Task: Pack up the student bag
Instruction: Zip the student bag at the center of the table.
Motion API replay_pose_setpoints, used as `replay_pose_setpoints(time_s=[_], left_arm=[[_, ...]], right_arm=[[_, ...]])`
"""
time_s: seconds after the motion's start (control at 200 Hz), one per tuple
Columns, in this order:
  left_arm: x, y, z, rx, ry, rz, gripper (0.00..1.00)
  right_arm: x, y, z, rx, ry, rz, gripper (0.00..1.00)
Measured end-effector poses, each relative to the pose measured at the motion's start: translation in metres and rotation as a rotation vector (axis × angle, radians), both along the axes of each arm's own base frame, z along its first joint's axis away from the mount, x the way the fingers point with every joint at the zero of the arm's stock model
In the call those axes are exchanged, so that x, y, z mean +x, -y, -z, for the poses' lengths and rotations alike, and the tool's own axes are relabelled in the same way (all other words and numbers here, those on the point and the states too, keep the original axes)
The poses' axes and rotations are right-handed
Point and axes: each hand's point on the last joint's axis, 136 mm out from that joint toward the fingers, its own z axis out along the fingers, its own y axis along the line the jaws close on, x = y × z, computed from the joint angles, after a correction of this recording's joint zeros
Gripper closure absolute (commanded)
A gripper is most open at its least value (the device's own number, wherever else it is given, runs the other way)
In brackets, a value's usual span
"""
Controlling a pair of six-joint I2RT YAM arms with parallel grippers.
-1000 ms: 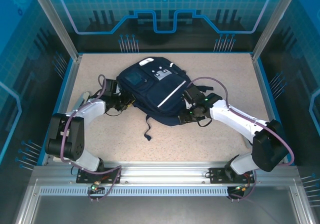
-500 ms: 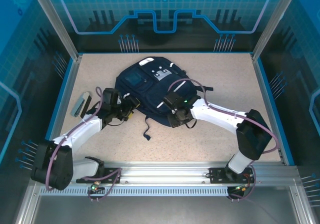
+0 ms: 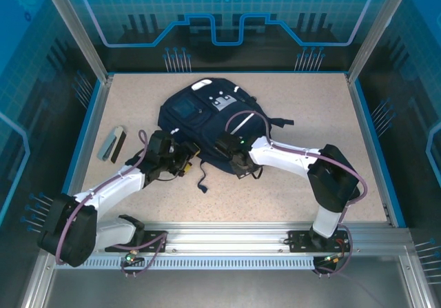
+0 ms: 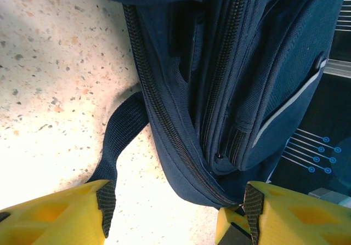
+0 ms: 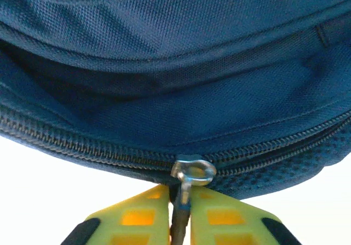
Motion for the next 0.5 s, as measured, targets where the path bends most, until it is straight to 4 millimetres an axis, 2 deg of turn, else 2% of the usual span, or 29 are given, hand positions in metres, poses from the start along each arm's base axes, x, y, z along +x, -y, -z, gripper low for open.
replay_pose_setpoints(time_s=[0.13,0.29,0.385,0.5], left_arm=[[0.0,0.003,-0.001,-0.011,-0.001,-0.001,0.34],[-0.001,0.011,-0.001,-0.018,0.005,0.015,0.34],[-0.002,0.02,0.0,-0.027,0.002,0.026,0.35],[-0.003,0.031,0.003,-0.047,0.003,0.041,0.35]], right_arm=[[0.001,0.0,-0.003,-0.013,0.015,-0.007,1.0],[0.0,-0.002,-0.007,-0.001,0.016,-0.02,1.0],[-0.003,-0.011,-0.013,0.06,0.006,-0.04,1.0],[-0.01,-0.033,-0.022,0.189,-0.028,-0.079,1.0]])
